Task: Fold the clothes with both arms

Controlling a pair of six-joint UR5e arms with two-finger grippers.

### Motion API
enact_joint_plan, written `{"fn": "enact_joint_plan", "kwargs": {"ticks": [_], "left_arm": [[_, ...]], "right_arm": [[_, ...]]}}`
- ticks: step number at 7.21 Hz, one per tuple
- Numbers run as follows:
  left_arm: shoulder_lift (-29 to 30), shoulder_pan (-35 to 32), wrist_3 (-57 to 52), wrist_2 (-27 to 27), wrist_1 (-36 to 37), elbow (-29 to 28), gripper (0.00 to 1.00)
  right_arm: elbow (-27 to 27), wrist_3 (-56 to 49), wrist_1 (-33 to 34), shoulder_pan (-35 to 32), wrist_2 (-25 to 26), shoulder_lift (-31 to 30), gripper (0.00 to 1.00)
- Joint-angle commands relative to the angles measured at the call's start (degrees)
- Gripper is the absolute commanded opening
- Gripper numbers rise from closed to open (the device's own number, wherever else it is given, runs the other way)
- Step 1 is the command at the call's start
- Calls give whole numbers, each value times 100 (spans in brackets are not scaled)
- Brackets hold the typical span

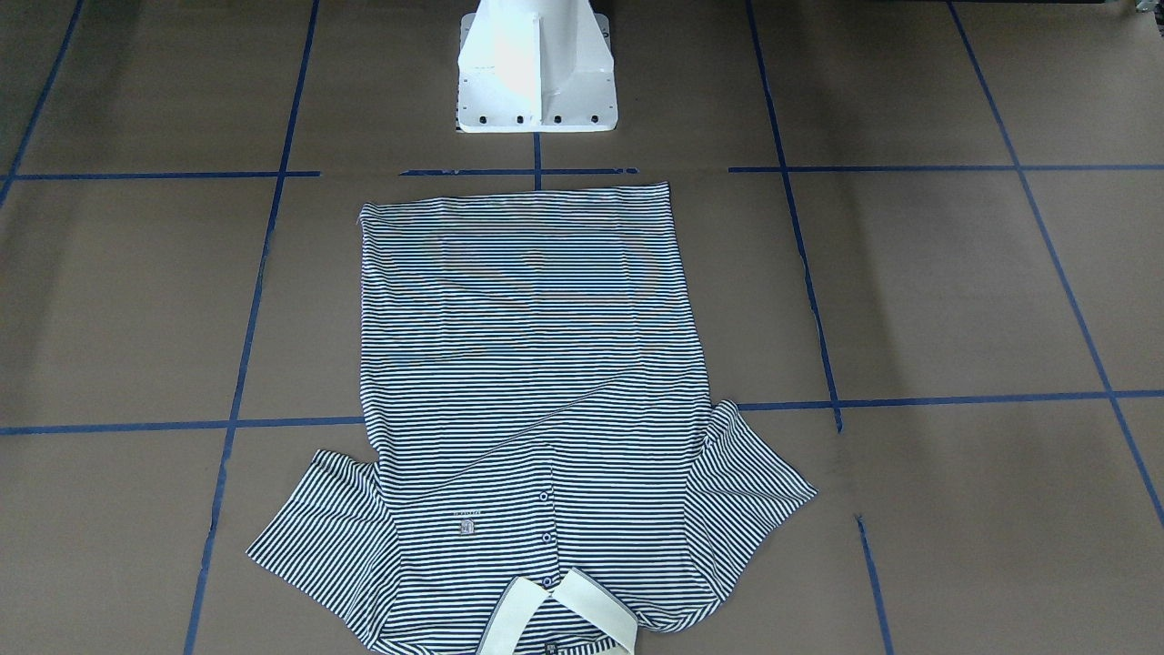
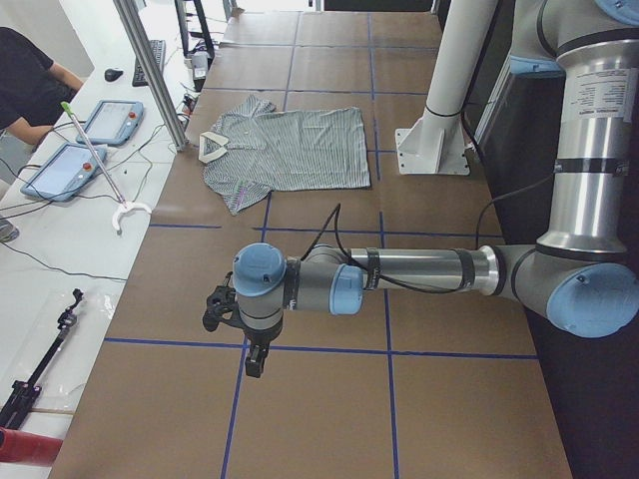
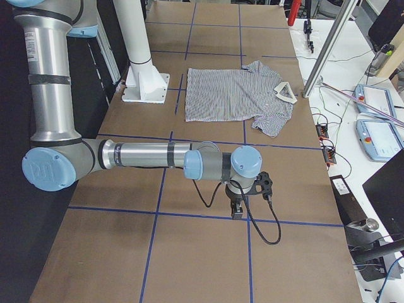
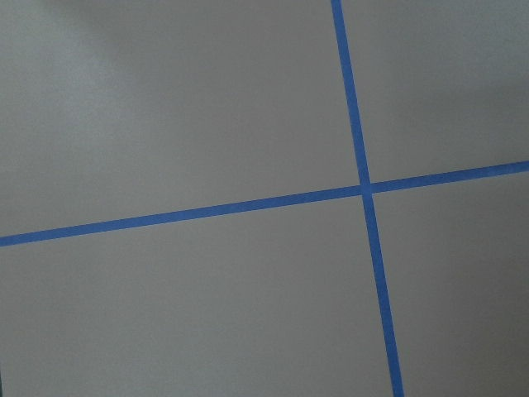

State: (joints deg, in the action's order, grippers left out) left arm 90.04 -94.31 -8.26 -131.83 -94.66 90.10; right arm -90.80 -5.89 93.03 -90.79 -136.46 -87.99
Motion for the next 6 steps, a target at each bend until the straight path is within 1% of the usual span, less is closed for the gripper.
{"fn": "enact_joint_plan", "kwargs": {"ticks": [1, 2, 3, 4, 5, 6], "left_arm": [[-4, 0, 0, 0, -17, 7, 100], [48, 17, 0, 26, -44, 112, 100], [153, 35, 0, 9, -244, 148, 100], [450, 44, 35, -9, -455, 131, 100], [488, 61, 131, -357, -588, 165, 100], [471, 70, 132, -1126, -1224, 96, 100]], "right_arm": [[-77, 18, 31, 0, -21, 44, 100], [-86, -8, -64, 174, 40, 158, 100], [18, 9, -274, 297, 6, 202, 100], [28, 357, -798, 446, -73, 203, 100], [-24, 1031, -1117, 839, -74, 377, 100], [53, 1533, -1259, 1043, -65, 570, 100]]}}
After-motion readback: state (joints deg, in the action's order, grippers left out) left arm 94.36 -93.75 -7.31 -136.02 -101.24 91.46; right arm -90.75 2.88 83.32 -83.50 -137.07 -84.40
